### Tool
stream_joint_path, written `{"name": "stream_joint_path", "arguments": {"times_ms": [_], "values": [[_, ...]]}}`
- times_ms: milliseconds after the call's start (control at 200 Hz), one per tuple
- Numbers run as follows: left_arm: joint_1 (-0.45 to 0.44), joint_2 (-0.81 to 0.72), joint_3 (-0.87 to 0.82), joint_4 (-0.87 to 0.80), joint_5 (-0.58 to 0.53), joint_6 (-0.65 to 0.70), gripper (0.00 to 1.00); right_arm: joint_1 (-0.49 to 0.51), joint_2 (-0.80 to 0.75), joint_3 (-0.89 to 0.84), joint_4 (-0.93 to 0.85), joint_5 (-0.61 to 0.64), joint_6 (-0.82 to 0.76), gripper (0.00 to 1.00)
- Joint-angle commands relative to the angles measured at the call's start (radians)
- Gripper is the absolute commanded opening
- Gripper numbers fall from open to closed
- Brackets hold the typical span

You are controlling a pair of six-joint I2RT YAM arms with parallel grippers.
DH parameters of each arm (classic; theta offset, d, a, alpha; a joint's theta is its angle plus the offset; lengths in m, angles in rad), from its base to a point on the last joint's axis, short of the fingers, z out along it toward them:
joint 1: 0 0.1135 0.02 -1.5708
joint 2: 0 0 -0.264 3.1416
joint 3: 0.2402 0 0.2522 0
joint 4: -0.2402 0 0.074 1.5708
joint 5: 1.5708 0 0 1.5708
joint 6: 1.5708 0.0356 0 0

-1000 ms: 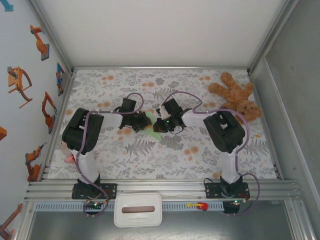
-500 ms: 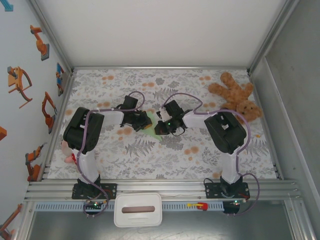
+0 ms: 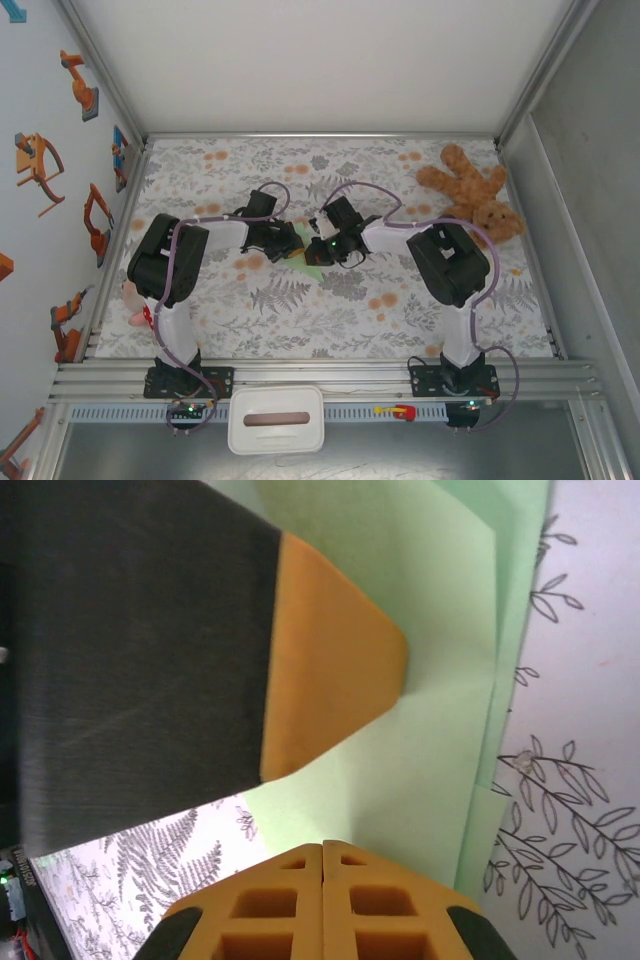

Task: Fold a paper plane with a square sheet of paper (pick it up from the middle)
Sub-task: Fourth fold the wing at the center of the table.

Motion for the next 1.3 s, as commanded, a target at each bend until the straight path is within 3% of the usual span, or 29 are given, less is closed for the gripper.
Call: {"name": "stream_joint_path", "arguments": {"times_ms": [0, 501, 781, 1112, 1292], "values": [[0.003, 0.071, -0.022, -0.146, -0.125, 0.019, 0.09, 0.006, 0.008, -0.030, -0.042, 0.017, -0.007, 0.00], [0.008, 0.076, -0.005, -0.203, -0.161, 0.029, 0.09, 0.007, -0.193, -0.350, -0.057, 0.035, -0.052, 0.00], [0.004, 0.061, 0.000, -0.179, -0.122, 0.035, 0.09, 0.011, -0.353, -0.286, 0.000, 0.072, 0.015, 0.00], [-0.001, 0.056, 0.007, -0.156, -0.083, 0.029, 0.09, 0.024, -0.102, -0.071, -0.002, 0.111, 0.041, 0.00], [-0.001, 0.040, 0.012, -0.143, -0.064, 0.032, 0.10, 0.030, -0.049, -0.050, -0.016, 0.116, 0.030, 0.00]]}}
